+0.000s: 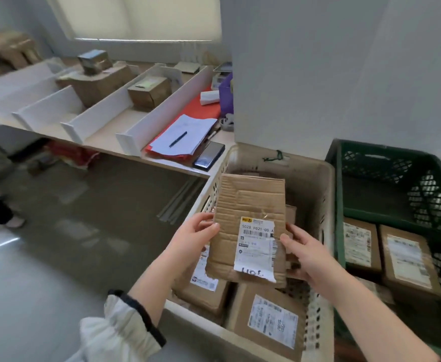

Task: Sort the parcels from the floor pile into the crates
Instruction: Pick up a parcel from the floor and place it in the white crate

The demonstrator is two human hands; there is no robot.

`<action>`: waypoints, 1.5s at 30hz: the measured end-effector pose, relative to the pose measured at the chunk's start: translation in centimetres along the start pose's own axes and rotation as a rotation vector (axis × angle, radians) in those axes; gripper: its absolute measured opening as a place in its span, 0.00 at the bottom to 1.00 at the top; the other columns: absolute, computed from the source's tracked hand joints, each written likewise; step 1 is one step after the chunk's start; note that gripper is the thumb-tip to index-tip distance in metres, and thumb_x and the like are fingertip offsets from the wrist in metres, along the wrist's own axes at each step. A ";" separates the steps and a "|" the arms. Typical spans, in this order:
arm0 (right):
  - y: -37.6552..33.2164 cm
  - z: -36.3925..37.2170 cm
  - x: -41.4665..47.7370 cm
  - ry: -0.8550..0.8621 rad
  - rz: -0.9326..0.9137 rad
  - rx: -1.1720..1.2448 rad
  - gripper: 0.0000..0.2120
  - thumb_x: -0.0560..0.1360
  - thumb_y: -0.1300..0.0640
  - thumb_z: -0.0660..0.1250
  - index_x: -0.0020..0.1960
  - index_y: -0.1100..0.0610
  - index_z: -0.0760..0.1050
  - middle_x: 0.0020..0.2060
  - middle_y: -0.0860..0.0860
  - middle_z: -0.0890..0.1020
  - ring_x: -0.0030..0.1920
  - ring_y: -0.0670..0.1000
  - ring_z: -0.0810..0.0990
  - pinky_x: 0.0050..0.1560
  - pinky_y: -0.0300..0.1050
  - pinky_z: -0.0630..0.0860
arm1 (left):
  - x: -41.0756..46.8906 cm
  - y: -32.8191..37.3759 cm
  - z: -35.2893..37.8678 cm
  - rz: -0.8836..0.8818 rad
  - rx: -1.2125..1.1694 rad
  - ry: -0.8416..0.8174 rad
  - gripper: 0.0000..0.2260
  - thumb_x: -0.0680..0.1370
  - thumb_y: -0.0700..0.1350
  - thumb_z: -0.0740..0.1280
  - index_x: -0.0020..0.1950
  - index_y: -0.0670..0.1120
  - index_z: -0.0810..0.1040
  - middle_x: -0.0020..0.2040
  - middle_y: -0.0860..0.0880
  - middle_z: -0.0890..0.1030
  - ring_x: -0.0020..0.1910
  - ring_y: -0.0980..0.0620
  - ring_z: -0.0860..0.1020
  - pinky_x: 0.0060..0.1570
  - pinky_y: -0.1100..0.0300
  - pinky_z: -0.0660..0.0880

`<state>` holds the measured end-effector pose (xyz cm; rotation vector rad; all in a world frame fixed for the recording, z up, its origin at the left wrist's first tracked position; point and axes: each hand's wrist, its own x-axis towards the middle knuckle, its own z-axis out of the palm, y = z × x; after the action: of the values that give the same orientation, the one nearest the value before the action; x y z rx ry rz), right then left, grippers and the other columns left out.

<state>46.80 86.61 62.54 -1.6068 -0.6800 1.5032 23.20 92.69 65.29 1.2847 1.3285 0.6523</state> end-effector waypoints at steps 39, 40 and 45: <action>4.8 12.9 6.7 0.216 0.087 -0.487 0.28 0.79 0.49 0.60 0.76 0.55 0.58 0.73 0.50 0.65 0.72 0.52 0.63 0.72 0.48 0.62 | 9.4 -8.6 -7.5 0.225 1.184 -0.175 0.12 0.78 0.44 0.60 0.61 0.46 0.71 0.52 0.48 0.78 0.51 0.46 0.78 0.41 0.56 0.73; 3.6 12.6 6.7 0.235 0.044 -0.543 0.27 0.79 0.49 0.60 0.75 0.54 0.58 0.73 0.51 0.65 0.72 0.52 0.63 0.70 0.47 0.61 | 9.6 -7.8 -7.3 0.274 1.181 -0.201 0.15 0.78 0.44 0.60 0.65 0.47 0.70 0.56 0.48 0.77 0.53 0.46 0.77 0.46 0.55 0.74; -0.6 11.0 6.9 0.181 -0.061 -0.785 0.26 0.78 0.47 0.60 0.75 0.50 0.59 0.72 0.50 0.66 0.71 0.52 0.65 0.68 0.48 0.65 | 9.4 -4.8 -6.6 0.377 1.180 -0.233 0.18 0.78 0.48 0.61 0.68 0.48 0.69 0.61 0.49 0.74 0.58 0.47 0.74 0.53 0.53 0.75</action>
<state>37.09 94.86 59.77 -2.2303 -1.3015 1.0701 17.66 102.10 59.27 2.5008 1.2855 -0.1376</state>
